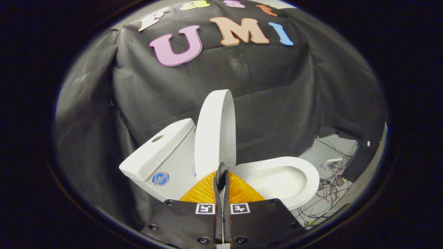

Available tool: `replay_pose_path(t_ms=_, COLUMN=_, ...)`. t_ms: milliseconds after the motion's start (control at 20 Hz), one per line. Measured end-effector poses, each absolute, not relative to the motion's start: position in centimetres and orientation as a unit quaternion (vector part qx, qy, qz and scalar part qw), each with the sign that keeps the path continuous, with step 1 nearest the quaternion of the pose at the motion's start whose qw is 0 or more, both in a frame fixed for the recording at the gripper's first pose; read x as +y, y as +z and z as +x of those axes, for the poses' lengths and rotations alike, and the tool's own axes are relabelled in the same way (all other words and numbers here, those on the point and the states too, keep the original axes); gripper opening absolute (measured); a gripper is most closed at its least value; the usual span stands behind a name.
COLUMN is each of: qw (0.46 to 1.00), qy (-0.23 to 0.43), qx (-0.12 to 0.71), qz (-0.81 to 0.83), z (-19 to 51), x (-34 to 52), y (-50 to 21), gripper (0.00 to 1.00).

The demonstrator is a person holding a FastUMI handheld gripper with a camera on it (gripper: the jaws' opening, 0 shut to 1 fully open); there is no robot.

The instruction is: Open the toilet lid.

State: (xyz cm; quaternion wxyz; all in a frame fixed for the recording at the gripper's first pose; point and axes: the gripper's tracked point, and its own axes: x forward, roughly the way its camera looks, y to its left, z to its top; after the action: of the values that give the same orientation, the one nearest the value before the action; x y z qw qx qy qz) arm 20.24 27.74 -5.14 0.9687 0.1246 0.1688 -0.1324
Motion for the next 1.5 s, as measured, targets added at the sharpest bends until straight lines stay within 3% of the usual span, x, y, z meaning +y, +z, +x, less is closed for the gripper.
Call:
replay_pose_path(t_ms=1200, qw=0.977, qy=-0.132, qx=0.167, qz=-0.028, z=24.4, x=37.8, y=-4.5, gripper=0.02)
replay_pose_path(t_ms=1500, qw=0.981, qy=-0.125, qx=0.148, qz=-0.012, z=24.7, x=38.2, y=-4.2, gripper=0.12)
